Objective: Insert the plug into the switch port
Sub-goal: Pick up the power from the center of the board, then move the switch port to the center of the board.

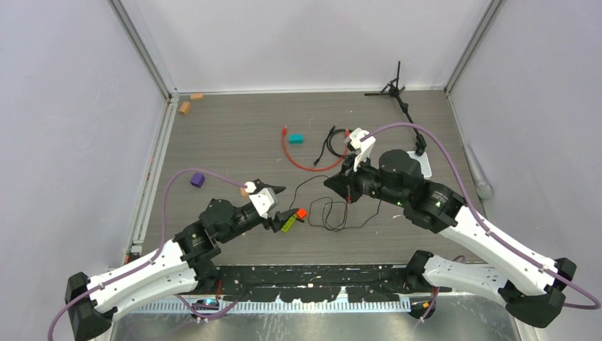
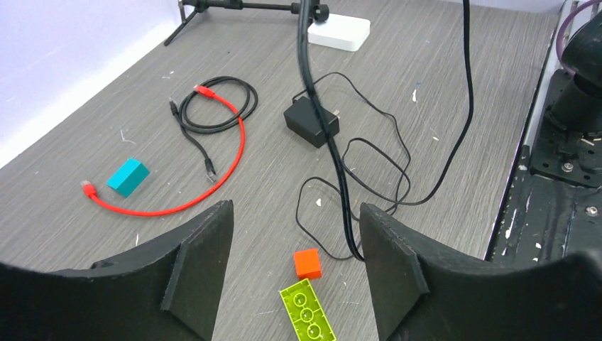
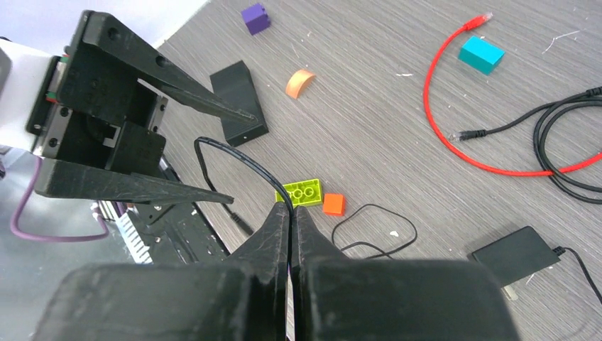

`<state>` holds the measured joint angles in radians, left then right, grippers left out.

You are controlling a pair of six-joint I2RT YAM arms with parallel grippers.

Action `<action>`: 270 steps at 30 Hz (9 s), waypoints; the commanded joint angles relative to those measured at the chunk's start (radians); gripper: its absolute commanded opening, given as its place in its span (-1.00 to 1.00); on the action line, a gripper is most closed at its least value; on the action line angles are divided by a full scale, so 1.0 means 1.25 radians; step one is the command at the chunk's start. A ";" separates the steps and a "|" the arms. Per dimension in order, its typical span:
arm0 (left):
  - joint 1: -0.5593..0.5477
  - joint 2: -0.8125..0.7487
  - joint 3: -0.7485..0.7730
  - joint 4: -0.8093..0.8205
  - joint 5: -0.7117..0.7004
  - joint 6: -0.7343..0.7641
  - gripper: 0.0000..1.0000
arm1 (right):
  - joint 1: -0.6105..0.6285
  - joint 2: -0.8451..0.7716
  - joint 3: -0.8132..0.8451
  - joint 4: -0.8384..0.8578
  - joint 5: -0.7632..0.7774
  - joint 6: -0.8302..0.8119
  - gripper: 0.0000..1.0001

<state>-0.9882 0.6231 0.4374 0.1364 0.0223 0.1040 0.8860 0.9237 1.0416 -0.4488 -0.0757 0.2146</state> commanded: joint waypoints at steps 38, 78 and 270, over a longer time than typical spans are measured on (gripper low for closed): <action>-0.002 0.254 0.438 -0.570 0.105 0.078 -1.00 | -0.001 -0.078 0.148 -0.154 -0.128 -0.230 0.29; -0.002 0.222 0.509 -0.676 0.280 0.202 -1.00 | 0.043 0.205 0.149 -0.080 -0.344 -0.279 -0.24; 0.593 0.234 0.273 -0.740 -0.342 -0.768 0.99 | 0.083 -0.080 -0.219 0.250 0.000 0.101 -0.99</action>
<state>-0.2806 0.8600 0.7650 -0.6945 -0.4519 -0.6716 0.9905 0.8570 0.7864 -0.1806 -0.1097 0.3096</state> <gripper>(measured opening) 0.996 0.046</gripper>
